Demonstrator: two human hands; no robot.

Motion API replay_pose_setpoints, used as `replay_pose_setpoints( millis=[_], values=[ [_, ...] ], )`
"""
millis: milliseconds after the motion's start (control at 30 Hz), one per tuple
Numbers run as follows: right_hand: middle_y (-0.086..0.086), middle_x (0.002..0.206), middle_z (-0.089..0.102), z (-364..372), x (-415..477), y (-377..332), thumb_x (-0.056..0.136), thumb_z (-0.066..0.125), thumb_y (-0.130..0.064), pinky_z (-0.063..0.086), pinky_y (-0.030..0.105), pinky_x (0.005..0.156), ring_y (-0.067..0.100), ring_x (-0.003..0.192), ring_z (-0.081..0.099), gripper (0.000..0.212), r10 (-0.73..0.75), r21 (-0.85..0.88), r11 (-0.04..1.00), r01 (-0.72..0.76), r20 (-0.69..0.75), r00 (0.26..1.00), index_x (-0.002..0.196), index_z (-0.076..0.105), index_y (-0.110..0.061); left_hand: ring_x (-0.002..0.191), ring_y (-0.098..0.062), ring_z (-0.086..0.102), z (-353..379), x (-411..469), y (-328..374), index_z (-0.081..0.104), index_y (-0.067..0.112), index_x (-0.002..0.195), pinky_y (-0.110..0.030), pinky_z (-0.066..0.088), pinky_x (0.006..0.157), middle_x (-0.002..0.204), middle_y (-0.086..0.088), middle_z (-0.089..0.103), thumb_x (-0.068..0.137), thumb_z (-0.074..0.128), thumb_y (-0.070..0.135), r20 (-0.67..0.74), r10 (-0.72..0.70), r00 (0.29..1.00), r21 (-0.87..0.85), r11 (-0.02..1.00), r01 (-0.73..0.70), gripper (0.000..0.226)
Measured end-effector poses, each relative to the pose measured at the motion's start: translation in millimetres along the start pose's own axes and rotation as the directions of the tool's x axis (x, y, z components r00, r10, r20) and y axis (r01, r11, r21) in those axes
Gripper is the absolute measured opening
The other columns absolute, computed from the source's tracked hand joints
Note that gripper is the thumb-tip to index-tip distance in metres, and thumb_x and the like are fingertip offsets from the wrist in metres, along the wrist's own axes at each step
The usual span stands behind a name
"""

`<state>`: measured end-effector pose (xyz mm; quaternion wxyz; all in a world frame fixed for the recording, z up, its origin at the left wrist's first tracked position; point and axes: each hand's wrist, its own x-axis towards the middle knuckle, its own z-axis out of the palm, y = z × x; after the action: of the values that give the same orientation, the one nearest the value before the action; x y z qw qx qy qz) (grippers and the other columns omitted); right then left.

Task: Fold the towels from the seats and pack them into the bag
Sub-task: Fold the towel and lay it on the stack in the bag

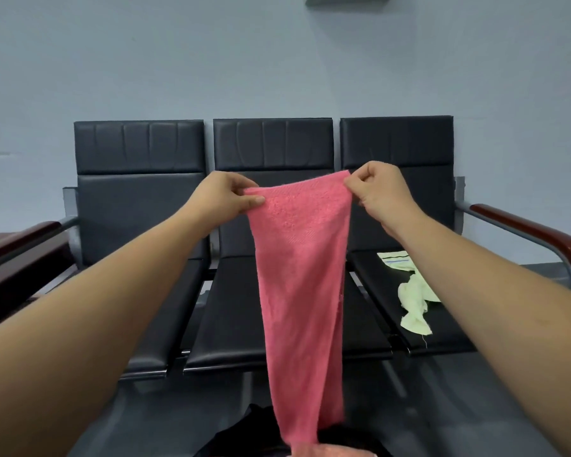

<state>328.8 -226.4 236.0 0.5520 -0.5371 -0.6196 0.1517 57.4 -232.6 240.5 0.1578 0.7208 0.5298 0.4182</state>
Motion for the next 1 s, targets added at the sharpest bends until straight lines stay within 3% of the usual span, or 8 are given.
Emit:
replay_pose_setpoints(
  millis=[167, 300, 433, 567, 700, 800, 867, 1000],
  values=[
    [0.002, 0.109, 0.071, 8.4, 1.5, 12.1, 0.096, 0.064, -0.013, 0.047, 0.017, 0.074, 0.01, 0.094, 0.065, 0.025, 0.079, 0.12, 0.989, -0.089, 0.084, 0.993, 0.121, 0.065, -0.013, 0.071, -0.005, 0.063, 12.6, -4.8, 0.5, 0.07, 0.017, 0.089, -0.026, 0.055, 0.074, 0.078, 0.004, 0.066, 0.098, 0.066, 0.024, 0.005, -0.054, 0.999, -0.334, 0.941, 0.052, 0.012],
    [0.014, 0.107, 0.074, 15.6, -1.2, 19.1, 0.1, 0.052, -0.004, 0.055, 0.043, 0.099, 0.02, 0.099, 0.066, 0.024, 0.132, 0.124, 0.977, -0.175, 0.295, 0.946, 0.107, 0.074, 0.002, 0.074, -0.011, 0.063, 18.2, -5.8, 0.4, 0.066, 0.014, 0.093, -0.03, 0.058, 0.067, 0.08, 0.003, 0.065, 0.1, 0.062, 0.026, -0.016, -0.08, 0.997, -0.316, 0.946, 0.071, 0.015],
    [0.01, 0.111, 0.074, 15.9, -16.3, 6.3, 0.105, 0.047, -0.007, 0.056, 0.034, 0.089, 0.02, 0.101, 0.07, 0.026, 0.07, 0.33, 0.901, -0.282, 0.532, 0.844, 0.116, 0.07, -0.003, 0.075, -0.015, 0.066, 22.9, -6.8, 1.3, 0.069, 0.002, 0.102, -0.034, 0.062, 0.069, 0.082, -0.003, 0.069, 0.097, 0.067, 0.022, -0.001, -0.105, 0.994, -0.365, 0.926, 0.098, 0.02],
    [0.015, 0.111, 0.072, 28.2, -32.4, -6.4, 0.106, 0.048, -0.01, 0.057, 0.043, 0.092, 0.031, 0.105, 0.071, 0.024, 0.053, 0.25, 0.909, -0.332, 0.724, 0.688, 0.12, 0.067, -0.004, 0.074, -0.014, 0.068, 30.3, -7.7, 2.6, 0.071, 0.001, 0.101, -0.027, 0.057, 0.064, 0.083, -0.004, 0.073, 0.094, 0.071, 0.02, 0.077, -0.096, 0.992, -0.429, 0.895, 0.12, 0.02],
    [0.021, 0.119, 0.069, 36.6, -37.3, -18.3, 0.105, 0.05, -0.008, 0.059, 0.045, 0.093, 0.032, 0.111, 0.069, 0.026, 0.057, 0.3, 0.879, -0.37, 0.706, 0.706, 0.123, 0.063, 0.004, 0.084, -0.019, 0.069, 37.2, -12.1, -8.8, 0.073, 0.005, 0.099, -0.03, 0.058, 0.076, 0.086, -0.005, 0.075, 0.094, 0.07, 0.023, 0.12, -0.146, 0.982, -0.678, 0.711, 0.188, 0.019],
    [0.017, 0.107, 0.071, 38.3, -33.1, -22.7, 0.105, 0.047, -0.003, 0.062, 0.036, 0.079, 0.024, 0.092, 0.072, 0.023, 0.076, 0.457, 0.773, -0.44, 0.622, 0.779, 0.117, 0.064, 0.006, 0.115, -0.03, 0.066, 41.9, -20.4, -30.7, 0.063, 0.003, 0.129, -0.04, 0.055, 0.096, 0.125, -0.018, 0.067, 0.093, 0.064, 0.042, 0.288, 0.072, 0.955, -0.83, 0.515, 0.212, 0.053],
    [0.017, 0.102, 0.07, 38.1, -29.8, -22.6, 0.105, 0.044, -0.002, 0.062, 0.035, 0.074, 0.023, 0.087, 0.072, 0.024, 0.093, 0.547, 0.68, -0.488, 0.595, 0.798, 0.117, 0.063, 0.005, 0.119, -0.033, 0.063, 51.4, -29.9, -49.1, 0.059, 0.002, 0.134, -0.043, 0.052, 0.101, 0.133, -0.022, 0.061, 0.083, 0.073, 0.05, 0.418, 0.162, 0.894, -0.771, 0.584, 0.254, 0.071],
    [0.019, 0.098, 0.074, 32.6, -22.8, -14.3, 0.107, 0.04, -0.004, 0.063, 0.037, 0.073, 0.025, 0.085, 0.075, 0.024, 0.149, 0.7, 0.448, -0.556, 0.555, 0.819, 0.117, 0.061, 0.001, 0.092, -0.017, 0.068, 73.0, -56.5, -80.6, 0.071, 0.004, 0.1, -0.03, 0.053, 0.09, 0.098, -0.008, 0.073, 0.058, 0.094, 0.052, 0.627, 0.039, 0.778, -0.465, 0.82, 0.333, 0.068]
  ],
)
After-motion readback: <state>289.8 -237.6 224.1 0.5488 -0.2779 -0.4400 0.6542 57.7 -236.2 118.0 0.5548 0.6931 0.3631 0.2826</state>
